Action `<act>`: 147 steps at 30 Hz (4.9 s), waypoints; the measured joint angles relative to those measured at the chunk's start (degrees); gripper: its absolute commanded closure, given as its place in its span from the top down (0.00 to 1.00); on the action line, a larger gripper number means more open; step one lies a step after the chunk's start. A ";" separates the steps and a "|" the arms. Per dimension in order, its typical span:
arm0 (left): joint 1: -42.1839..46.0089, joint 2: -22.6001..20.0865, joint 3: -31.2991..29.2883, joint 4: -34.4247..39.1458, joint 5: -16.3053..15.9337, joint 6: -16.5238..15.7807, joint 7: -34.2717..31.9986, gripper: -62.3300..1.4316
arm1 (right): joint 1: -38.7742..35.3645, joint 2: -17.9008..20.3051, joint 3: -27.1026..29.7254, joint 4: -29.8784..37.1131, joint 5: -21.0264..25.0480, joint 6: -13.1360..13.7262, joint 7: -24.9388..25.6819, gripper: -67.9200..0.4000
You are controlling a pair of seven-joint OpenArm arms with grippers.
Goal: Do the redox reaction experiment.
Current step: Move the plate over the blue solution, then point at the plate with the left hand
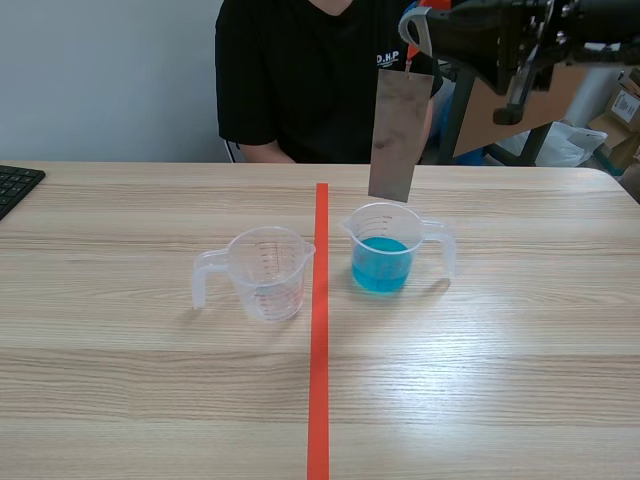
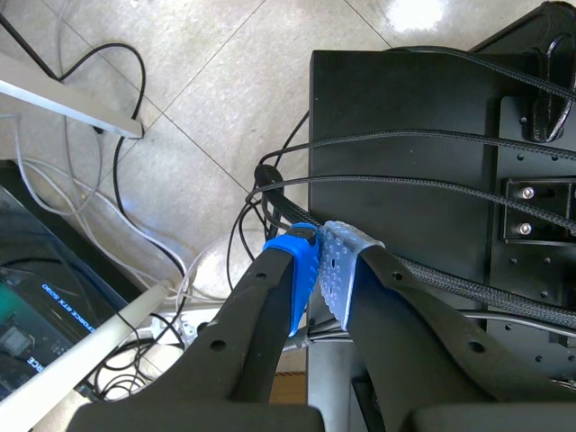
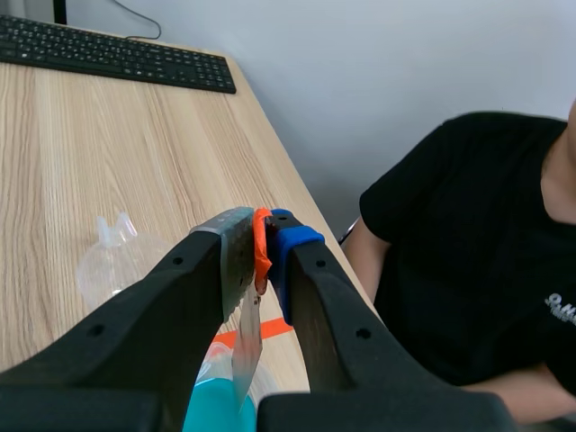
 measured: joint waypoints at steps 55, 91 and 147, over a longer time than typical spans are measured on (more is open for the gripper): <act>13.46 -23.23 -4.81 13.99 -5.86 -4.90 -14.64 0.10 | 2.71 -6.16 0.00 -11.06 4.94 0.00 -0.39 0.03; -58.38 -21.18 41.62 16.26 0.76 -12.76 0.48 0.10 | 2.71 -6.16 0.00 -11.04 4.94 0.00 -0.42 0.03; -89.44 4.33 68.17 -23.74 -2.82 3.67 -3.45 0.10 | 2.71 -6.19 0.00 -11.04 5.18 0.00 -0.42 0.03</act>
